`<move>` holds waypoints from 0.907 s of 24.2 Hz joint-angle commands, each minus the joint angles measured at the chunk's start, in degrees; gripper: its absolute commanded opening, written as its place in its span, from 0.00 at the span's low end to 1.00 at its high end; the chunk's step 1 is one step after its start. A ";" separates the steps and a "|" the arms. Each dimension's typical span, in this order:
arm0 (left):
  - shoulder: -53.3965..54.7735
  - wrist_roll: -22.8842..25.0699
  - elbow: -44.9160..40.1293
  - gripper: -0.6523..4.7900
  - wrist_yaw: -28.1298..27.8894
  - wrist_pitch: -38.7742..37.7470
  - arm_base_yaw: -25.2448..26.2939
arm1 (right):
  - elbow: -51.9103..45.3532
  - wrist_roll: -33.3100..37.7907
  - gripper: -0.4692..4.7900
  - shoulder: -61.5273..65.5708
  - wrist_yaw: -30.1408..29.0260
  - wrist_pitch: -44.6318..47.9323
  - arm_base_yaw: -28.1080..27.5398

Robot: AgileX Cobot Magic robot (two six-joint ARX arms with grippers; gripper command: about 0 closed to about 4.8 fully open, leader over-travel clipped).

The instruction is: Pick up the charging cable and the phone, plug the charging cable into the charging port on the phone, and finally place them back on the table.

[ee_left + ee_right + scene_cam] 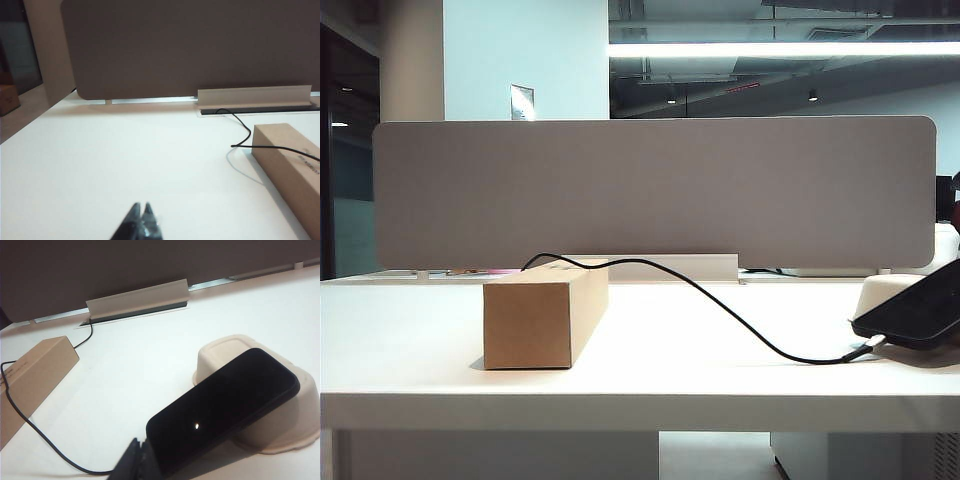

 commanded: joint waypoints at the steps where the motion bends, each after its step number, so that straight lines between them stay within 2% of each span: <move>1: 0.42 0.17 0.17 0.11 -0.28 -1.31 0.00 | -0.33 0.00 0.08 -0.04 0.02 0.57 0.04; 22: 0.42 -0.04 0.17 0.11 -0.13 -2.03 0.00 | -0.33 0.00 0.08 -0.13 0.00 0.11 0.02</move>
